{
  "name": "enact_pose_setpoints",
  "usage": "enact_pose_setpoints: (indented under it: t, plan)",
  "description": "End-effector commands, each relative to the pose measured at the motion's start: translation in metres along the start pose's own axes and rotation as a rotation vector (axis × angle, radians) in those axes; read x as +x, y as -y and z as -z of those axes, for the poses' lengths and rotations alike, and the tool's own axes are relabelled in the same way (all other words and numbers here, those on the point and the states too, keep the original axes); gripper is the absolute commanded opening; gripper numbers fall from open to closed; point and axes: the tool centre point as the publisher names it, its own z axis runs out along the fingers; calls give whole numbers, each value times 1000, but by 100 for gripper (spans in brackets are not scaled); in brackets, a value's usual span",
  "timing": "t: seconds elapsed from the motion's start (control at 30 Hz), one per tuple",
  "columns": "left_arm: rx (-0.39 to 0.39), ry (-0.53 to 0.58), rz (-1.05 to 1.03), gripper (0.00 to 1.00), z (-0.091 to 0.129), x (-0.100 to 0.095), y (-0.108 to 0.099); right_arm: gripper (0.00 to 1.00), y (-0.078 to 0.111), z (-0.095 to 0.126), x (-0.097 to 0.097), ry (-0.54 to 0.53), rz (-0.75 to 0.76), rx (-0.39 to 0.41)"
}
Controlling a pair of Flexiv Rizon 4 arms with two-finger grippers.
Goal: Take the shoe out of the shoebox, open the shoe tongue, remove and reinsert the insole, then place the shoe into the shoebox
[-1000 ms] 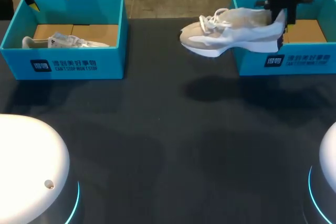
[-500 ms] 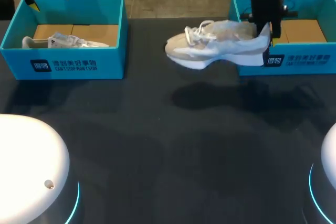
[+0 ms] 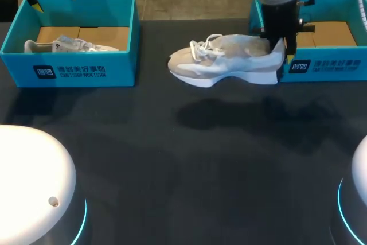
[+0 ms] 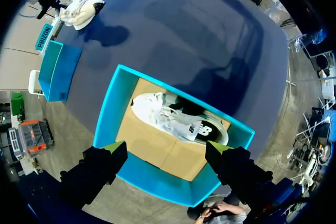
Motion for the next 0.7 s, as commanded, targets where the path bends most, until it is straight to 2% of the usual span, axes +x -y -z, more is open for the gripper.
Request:
enact_pose_setpoints:
  t: [0.03,0.23,0.7]
  plan:
    - [-1,-1,0,100,0,0,0,0,16,-2,5,-12,-13,2]
    - [-1,-1,0,100,0,0,0,0,37,-1,10,-11,-4,12]
    - [-1,-1,0,100,0,0,0,0,85,-7,6,-51,-28,49]
